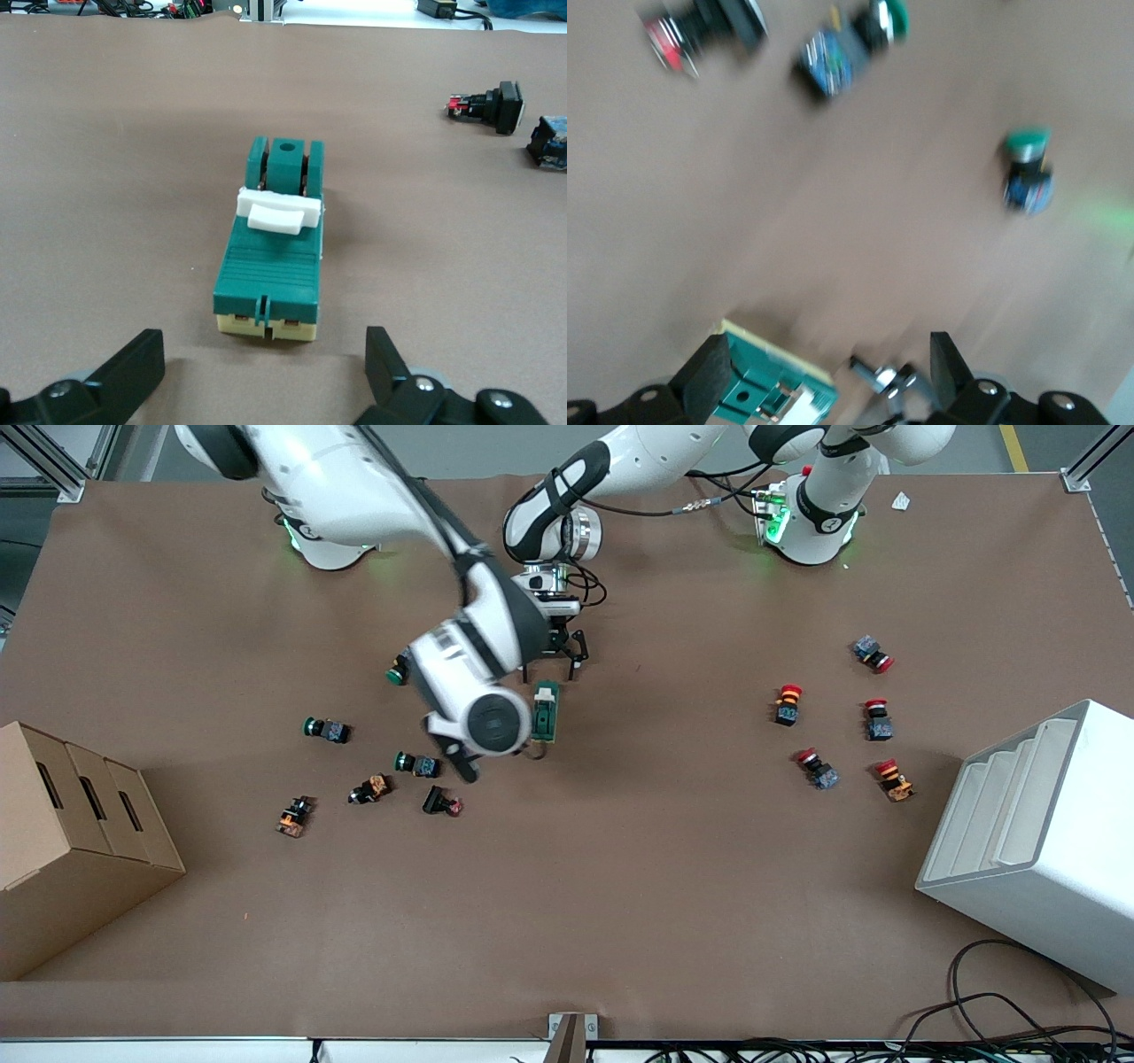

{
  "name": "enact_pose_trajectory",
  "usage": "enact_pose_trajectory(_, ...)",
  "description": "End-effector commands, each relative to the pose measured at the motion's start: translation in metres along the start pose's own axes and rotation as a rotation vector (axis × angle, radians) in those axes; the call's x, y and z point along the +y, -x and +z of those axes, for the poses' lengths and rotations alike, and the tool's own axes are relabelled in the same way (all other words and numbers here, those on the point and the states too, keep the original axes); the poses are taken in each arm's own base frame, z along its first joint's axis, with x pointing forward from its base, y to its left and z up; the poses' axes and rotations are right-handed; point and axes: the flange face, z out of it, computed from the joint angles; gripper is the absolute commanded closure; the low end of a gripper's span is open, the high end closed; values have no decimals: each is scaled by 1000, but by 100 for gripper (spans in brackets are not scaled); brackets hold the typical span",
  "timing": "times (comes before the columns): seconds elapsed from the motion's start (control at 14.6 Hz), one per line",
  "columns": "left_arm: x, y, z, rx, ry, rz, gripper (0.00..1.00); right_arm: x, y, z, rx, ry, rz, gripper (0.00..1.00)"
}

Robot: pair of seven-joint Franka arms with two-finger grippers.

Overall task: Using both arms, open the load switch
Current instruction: 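Lift the left gripper off the handle while the right gripper withdraws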

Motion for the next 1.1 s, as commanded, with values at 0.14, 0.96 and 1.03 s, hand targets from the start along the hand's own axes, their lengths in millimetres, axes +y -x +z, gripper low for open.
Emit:
enact_pose_trajectory(0.14,24,-48,-26,-23,-52,-66,1,83,-107,-66,4,-93,-344,0)
enact_pose_trajectory(0.96,-20,-401,-22,-446,-274,-194,0,271,-283,-161,191,-158,-833,0)
enact_pose_trajectory(1.03,-39,-430,-11,-480,-278,-215,0,282,-286,-162,175,-157,-825,0)
